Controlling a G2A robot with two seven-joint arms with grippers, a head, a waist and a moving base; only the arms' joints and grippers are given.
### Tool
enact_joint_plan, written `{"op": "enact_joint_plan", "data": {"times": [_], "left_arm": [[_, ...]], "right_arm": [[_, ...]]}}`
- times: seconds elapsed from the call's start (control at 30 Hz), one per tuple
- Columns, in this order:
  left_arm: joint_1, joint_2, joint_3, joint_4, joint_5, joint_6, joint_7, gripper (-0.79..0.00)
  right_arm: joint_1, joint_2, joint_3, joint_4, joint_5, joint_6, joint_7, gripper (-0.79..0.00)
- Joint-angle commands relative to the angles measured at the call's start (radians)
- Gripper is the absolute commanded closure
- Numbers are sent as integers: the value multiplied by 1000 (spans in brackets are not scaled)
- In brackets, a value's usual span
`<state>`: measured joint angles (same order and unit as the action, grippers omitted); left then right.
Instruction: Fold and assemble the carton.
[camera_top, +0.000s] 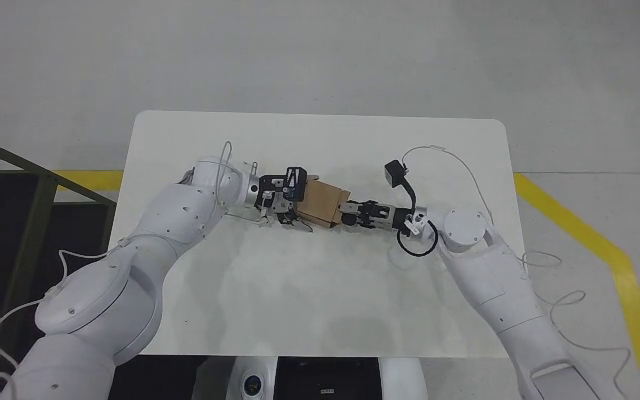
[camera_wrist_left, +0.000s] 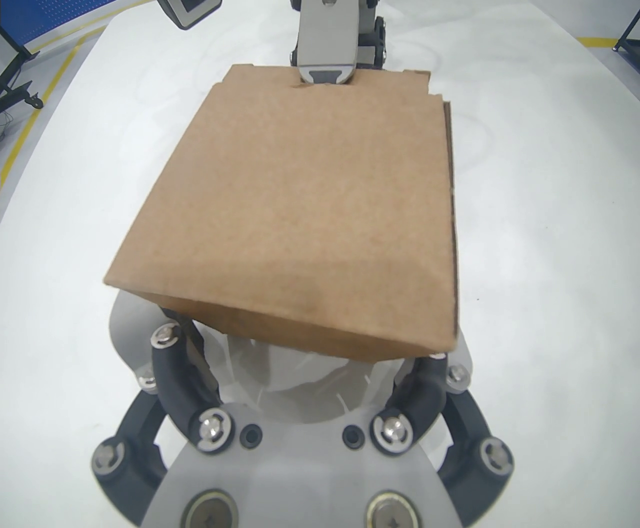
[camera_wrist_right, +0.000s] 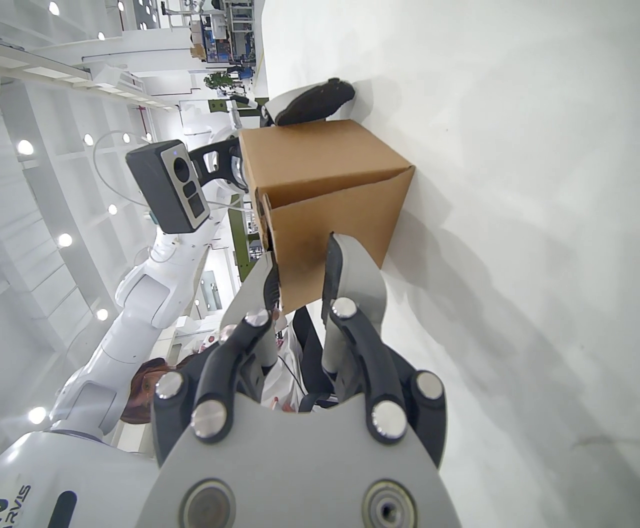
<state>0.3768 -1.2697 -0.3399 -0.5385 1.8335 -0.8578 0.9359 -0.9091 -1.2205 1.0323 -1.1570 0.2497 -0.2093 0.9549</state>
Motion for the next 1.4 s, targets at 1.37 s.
{"op": "enact_joint_plan", "data": {"times": [1.37], "left_arm": [[2,-9,-10,-4,22,-10,-16,-785]], "right_arm": [[-38,26,66,-88,-53,25,-6,-25]]}}
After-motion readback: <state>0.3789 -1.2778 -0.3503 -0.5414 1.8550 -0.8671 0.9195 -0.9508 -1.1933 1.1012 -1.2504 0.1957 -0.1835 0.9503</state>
